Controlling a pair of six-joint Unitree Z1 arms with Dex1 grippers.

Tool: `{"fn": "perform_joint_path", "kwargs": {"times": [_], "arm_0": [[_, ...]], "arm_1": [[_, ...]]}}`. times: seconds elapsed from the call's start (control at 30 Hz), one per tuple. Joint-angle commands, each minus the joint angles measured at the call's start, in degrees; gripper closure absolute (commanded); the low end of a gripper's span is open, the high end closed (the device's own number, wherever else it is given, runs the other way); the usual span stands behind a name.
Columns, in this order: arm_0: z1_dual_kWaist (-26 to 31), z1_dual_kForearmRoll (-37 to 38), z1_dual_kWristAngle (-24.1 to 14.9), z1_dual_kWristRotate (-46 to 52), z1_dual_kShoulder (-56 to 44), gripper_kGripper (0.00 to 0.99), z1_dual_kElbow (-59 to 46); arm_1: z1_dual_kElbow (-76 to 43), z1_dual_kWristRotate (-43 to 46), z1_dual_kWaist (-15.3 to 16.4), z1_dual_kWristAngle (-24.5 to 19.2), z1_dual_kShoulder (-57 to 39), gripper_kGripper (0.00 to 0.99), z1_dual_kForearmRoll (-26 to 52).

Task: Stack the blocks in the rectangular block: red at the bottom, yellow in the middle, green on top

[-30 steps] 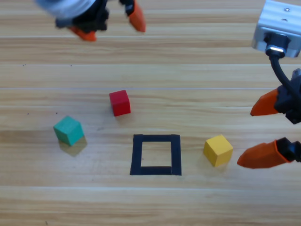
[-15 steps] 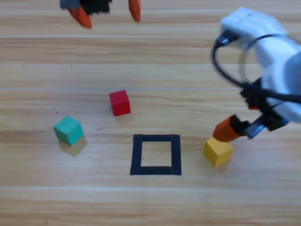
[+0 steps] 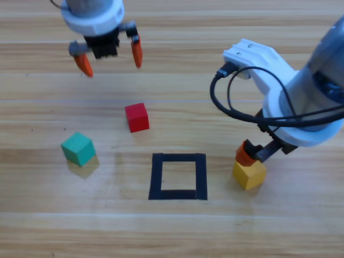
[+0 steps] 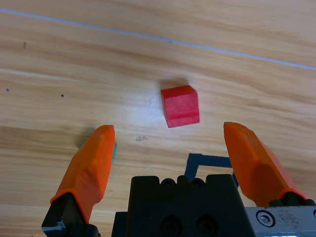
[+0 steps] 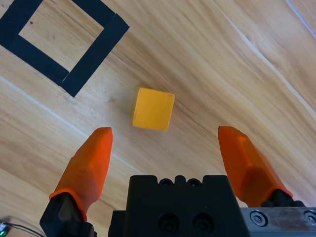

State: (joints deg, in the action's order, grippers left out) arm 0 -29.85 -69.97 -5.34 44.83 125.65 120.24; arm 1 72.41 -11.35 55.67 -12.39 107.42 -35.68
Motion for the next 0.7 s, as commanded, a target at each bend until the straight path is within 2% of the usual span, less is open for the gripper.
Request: {"fn": "perform_joint_path", "kwargs": {"times": [0.03, 0.27, 0.7], "arm_0": [[-0.74, -0.96, 0.33, 5.09, 8.12, 0.051, -0.35], [-2.23, -0.87, 2.35, 8.43, 11.28, 0.053, 1.49], [-3.82, -0.87, 3.32, 10.98, 14.71, 0.053, 3.6]], "arm_1": [[2.91, -0.25, -2.23, -1.06, 7.45, 0.05, -1.5], [4.14, -0.42, -4.6, -0.18, 10.35, 0.05, -1.67], [8.18, -1.21, -5.13, 4.74, 16.77, 0.074, -5.89]]}}
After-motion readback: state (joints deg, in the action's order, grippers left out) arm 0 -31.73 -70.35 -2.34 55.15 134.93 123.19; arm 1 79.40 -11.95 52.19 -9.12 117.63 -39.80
